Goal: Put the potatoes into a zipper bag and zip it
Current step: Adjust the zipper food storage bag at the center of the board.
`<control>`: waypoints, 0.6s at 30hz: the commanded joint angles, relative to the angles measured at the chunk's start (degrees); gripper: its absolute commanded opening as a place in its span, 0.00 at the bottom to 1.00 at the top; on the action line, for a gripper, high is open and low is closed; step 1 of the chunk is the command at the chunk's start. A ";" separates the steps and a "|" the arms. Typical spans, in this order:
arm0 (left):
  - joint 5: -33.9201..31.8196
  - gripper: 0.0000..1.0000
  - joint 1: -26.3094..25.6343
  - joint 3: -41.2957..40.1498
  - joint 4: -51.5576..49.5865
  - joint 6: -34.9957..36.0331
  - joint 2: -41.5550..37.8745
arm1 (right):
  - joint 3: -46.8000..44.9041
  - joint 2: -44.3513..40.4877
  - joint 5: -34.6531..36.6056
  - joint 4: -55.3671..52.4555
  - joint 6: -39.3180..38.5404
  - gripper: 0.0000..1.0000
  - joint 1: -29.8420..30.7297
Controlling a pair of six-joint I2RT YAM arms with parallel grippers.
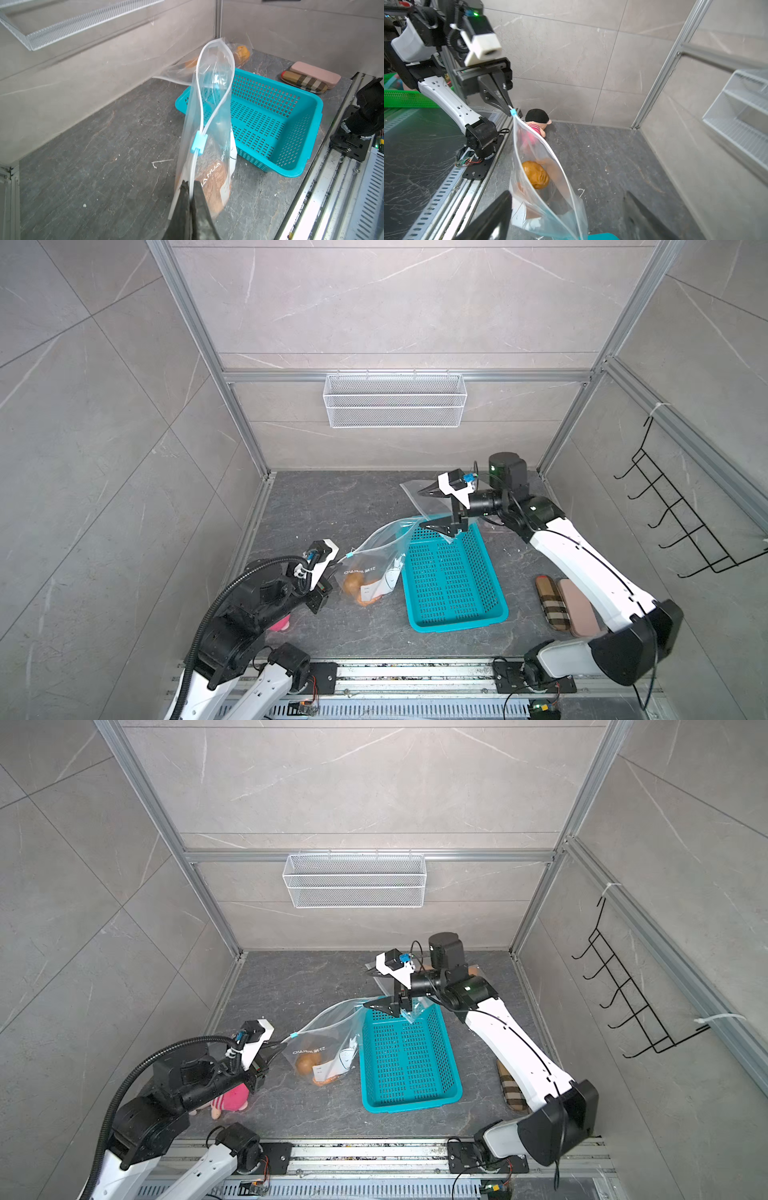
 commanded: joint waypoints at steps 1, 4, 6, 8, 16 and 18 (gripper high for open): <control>-2.15 0.00 -0.03 6.34 -4.31 -2.17 4.07 | -1.45 -3.45 -2.37 7.40 6.98 0.86 0.08; -2.60 0.00 -0.01 11.51 -8.27 -1.96 7.44 | -0.08 -3.23 -2.39 6.91 7.76 0.85 1.55; -0.38 0.00 -0.03 15.11 -10.57 -1.56 8.92 | 1.22 -2.31 -2.09 5.90 7.10 0.83 3.09; 4.09 0.00 0.03 18.61 -12.21 -1.33 9.93 | 3.69 -0.42 -0.91 3.49 5.41 0.79 5.21; 10.49 0.00 0.03 15.36 -8.87 -1.06 10.27 | 15.67 9.18 3.13 -8.73 -1.40 0.72 15.45; 11.00 0.00 -0.03 13.45 -7.53 -1.68 9.76 | 16.47 10.48 4.04 -9.59 -1.53 0.71 16.93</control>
